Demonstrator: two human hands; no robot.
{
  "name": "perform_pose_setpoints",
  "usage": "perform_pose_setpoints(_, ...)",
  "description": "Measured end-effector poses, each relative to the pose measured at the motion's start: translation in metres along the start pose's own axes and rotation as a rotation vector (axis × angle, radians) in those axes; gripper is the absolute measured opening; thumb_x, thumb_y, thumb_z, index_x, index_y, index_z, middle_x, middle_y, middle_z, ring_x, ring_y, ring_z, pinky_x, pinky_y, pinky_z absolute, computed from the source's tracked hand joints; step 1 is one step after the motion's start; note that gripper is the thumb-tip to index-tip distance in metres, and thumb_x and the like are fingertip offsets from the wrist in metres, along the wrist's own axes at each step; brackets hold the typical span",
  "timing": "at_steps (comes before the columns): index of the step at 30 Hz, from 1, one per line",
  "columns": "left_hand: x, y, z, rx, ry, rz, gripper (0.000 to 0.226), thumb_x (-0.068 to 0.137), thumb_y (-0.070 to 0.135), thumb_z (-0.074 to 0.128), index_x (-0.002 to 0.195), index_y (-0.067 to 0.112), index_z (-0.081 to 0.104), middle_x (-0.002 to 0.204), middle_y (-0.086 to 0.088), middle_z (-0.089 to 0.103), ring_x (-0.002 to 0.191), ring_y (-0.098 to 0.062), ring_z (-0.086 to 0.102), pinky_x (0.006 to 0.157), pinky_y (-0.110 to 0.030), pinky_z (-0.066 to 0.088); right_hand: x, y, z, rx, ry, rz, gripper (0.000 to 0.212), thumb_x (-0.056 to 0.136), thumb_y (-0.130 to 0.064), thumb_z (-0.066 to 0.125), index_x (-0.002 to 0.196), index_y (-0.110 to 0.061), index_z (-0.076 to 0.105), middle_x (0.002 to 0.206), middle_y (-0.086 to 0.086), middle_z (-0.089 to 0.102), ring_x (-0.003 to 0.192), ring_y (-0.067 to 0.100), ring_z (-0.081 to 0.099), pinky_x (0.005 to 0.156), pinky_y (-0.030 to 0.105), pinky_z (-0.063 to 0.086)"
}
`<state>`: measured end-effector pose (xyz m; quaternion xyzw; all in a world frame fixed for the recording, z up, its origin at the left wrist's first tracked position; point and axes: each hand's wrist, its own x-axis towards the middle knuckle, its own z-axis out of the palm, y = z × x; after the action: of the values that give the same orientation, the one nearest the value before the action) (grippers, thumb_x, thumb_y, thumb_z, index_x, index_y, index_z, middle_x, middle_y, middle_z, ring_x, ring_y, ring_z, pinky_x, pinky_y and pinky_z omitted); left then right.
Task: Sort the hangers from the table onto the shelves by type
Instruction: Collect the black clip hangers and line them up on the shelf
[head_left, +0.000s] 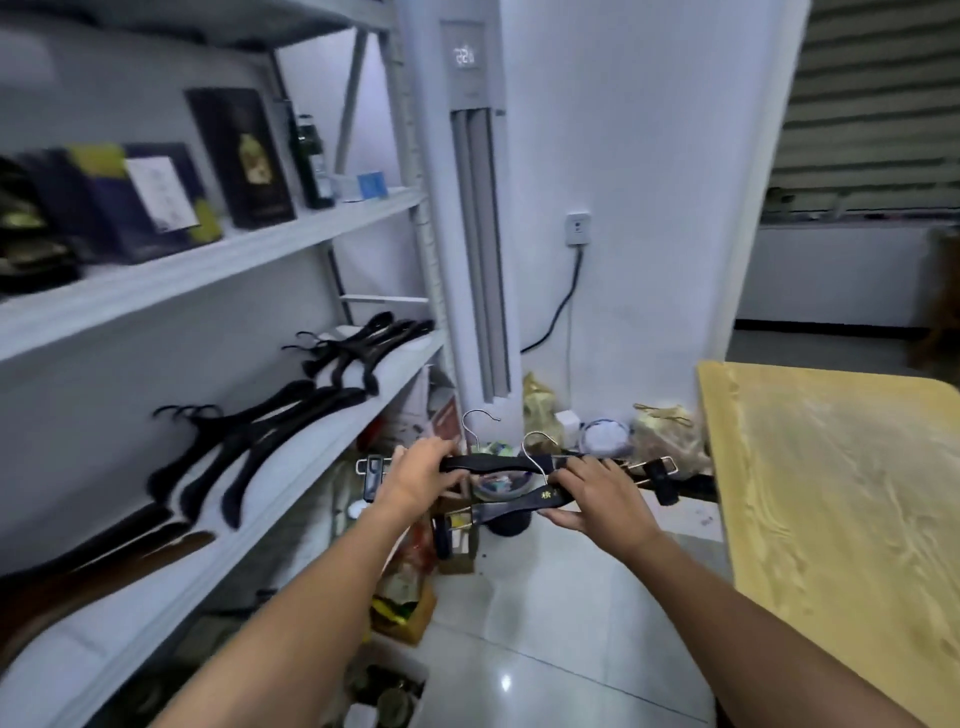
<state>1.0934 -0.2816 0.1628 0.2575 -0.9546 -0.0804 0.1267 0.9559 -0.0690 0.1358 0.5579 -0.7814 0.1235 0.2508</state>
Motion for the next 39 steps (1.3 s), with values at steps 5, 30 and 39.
perform_pose_setpoints(5,-0.074,-0.062,-0.033,0.03,0.03,-0.113,0.033,0.09,0.041,0.057,0.115,0.021,0.061,0.115,0.003,0.061,0.116,-0.016,0.051,0.095,-0.037,0.036,0.012,-0.088,-0.005,0.039,-0.051,-0.102,0.037,0.062,-0.052,0.081,0.077,-0.021,0.067,0.074,-0.003,0.063,0.068,0.019,0.062,0.061,0.028,0.051)
perform_pose_setpoints(30,-0.477,-0.283,-0.148,0.063,0.238,-0.755,0.024,0.089,0.037,0.06,0.109,0.024,0.062,0.111,0.004,0.061,0.108,-0.018,0.055,0.096,-0.038,0.037,0.021,-0.484,-0.039,0.322,-0.041,-0.677,0.042,0.08,-0.058,0.065,0.096,-0.019,0.067,0.088,-0.003,0.063,0.083,0.018,0.062,0.073,0.03,0.049)
perform_pose_setpoints(39,-0.57,-0.315,-0.163,0.118,0.264,-0.981,0.033,0.089,0.042,0.058,0.115,0.022,0.059,0.118,0.005,0.06,0.116,-0.016,0.051,0.097,-0.038,0.034,0.029,-0.581,-0.043,0.461,0.05,-0.842,0.04,0.067,-0.054,0.078,0.082,-0.018,0.071,0.077,-0.002,0.066,0.072,0.018,0.065,0.063,0.028,0.052)
